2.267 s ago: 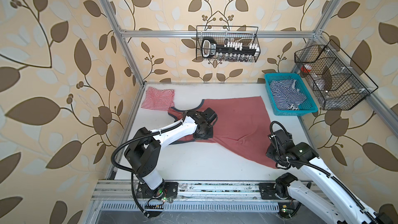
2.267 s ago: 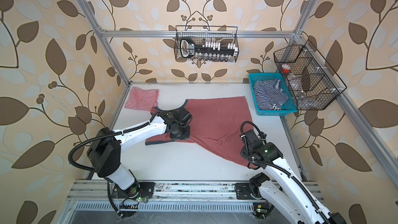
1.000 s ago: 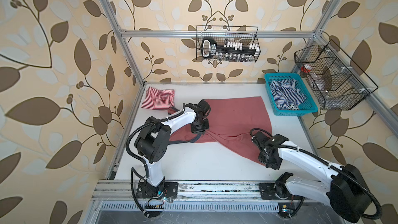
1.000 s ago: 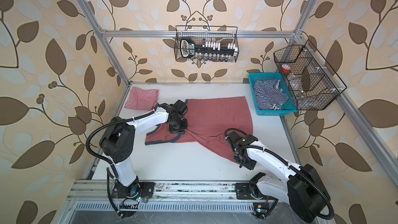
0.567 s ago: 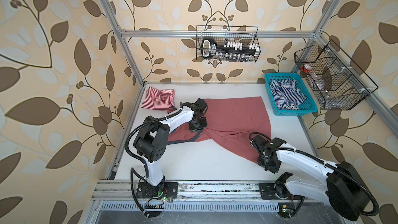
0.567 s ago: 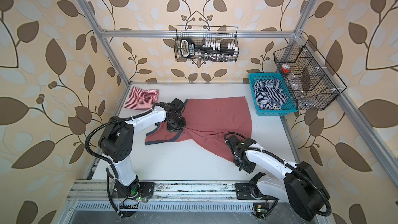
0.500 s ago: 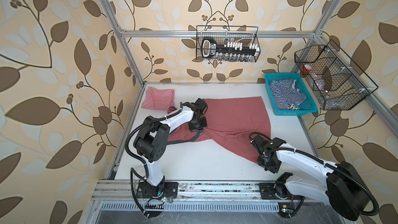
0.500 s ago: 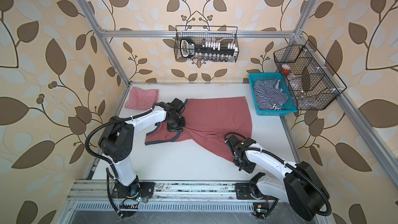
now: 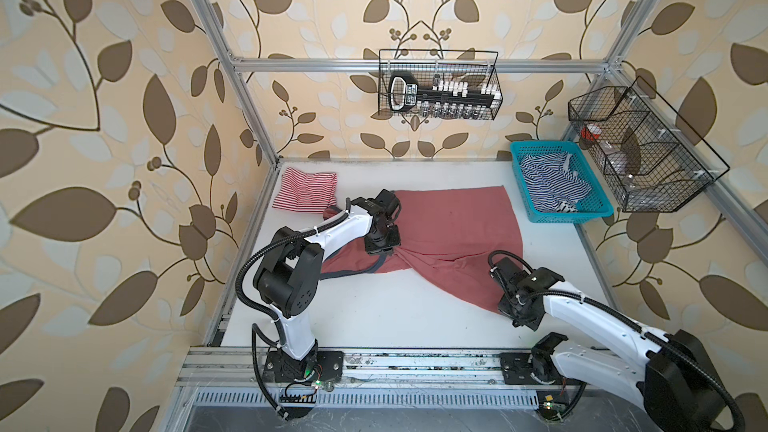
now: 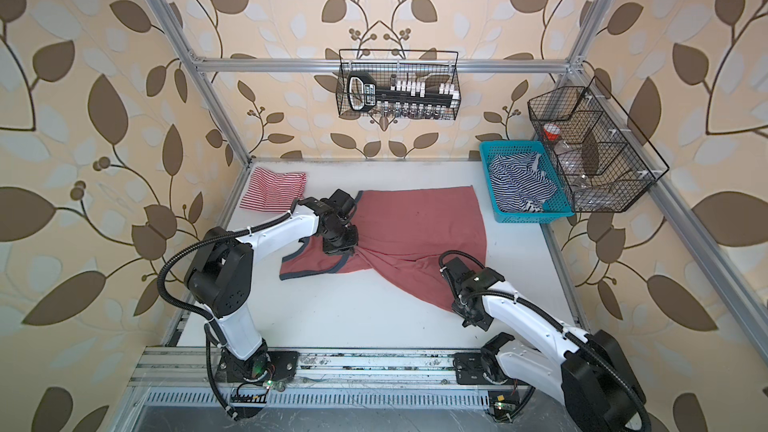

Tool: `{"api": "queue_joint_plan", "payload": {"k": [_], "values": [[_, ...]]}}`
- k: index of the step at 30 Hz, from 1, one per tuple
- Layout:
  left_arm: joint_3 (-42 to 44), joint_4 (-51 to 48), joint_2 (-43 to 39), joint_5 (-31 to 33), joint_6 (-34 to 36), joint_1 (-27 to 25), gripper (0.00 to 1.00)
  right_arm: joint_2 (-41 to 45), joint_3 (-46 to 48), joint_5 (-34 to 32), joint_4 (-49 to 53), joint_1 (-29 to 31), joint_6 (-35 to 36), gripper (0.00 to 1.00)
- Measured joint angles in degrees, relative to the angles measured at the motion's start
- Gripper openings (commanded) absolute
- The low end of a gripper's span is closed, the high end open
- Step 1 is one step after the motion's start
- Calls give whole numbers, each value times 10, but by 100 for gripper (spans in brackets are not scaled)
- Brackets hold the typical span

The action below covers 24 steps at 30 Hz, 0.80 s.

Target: Fold and stack the tank tops

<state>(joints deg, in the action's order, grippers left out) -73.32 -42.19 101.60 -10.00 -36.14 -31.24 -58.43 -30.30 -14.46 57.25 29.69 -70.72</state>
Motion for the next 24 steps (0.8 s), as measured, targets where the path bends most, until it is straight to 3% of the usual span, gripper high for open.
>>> {"api": "queue_joint_plan", "payload": {"k": [7,11,18,24], "values": [[38,-8,-42,1,2,-41,0,91,-66,-22,49,-22,1,0],[68,-21,-77,9,6,-48,0,108,-97,-25,68,-70,29,0],[127,-55,-155,27,14,-63,0,93,-134,-9,74,-186,128,0],[131,-74,-167,27,15,-75,0,28,-164,20,51,-254,218,0]]}}
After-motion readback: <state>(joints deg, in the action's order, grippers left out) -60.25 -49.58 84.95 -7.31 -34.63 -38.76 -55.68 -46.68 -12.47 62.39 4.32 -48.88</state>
